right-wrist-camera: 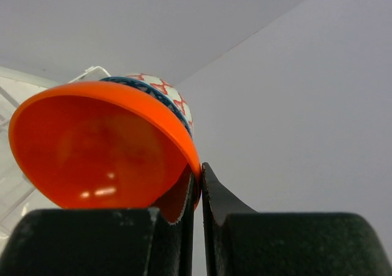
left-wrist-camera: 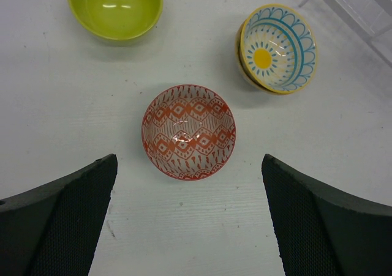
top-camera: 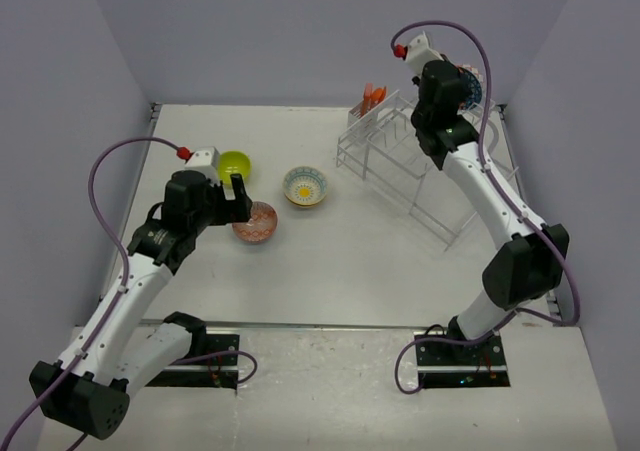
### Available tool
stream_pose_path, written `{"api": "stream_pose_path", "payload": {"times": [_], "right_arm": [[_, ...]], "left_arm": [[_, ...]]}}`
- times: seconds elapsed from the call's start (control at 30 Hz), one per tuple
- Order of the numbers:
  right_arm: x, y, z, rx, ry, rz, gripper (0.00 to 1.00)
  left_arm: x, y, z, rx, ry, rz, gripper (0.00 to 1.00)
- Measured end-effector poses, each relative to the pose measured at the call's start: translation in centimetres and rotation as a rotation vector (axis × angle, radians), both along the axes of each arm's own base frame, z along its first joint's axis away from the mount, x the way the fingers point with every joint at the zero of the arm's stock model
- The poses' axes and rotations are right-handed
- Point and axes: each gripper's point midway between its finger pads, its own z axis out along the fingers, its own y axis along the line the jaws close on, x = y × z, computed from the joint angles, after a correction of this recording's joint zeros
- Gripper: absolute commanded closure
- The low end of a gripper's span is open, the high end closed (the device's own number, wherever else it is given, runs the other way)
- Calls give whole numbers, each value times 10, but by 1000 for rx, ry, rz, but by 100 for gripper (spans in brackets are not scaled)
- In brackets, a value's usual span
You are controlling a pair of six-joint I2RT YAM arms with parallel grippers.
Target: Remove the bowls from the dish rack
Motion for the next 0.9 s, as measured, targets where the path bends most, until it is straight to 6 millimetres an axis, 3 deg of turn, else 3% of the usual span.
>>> {"api": "stream_pose_path", "payload": {"times": [0.1, 0.2, 0.33, 0.4, 0.5, 0.57, 0.63, 0.73, 0.9], "right_arm": [[-10, 14, 2, 69, 24, 17, 100], [-29, 43, 10, 223, 69, 66, 100], [-61, 97, 29, 505, 74, 174, 100], [-80, 123, 23, 605, 116, 217, 100], [-106, 160, -1, 709, 230, 248, 100], [-118, 182, -21, 761, 309, 255, 100], [-128, 197, -38, 798, 378, 252, 100], [-140, 211, -59, 845, 454, 246, 100], [-156, 217, -79, 913, 522, 238, 100]], "left_arm": [[-2, -2, 6, -19, -17, -13, 0], [-3, -8, 23, -55, -42, -31, 0], [12, -24, 90, -137, -142, -60, 0], [24, -43, 134, -163, -210, -85, 0], [32, -94, 185, -174, -284, -151, 0], [32, -132, 205, -180, -307, -198, 0], [35, -149, 207, -154, -302, -191, 3], [49, -147, 183, -69, -254, -121, 18], [59, -145, 137, 46, -153, -83, 19]]}}
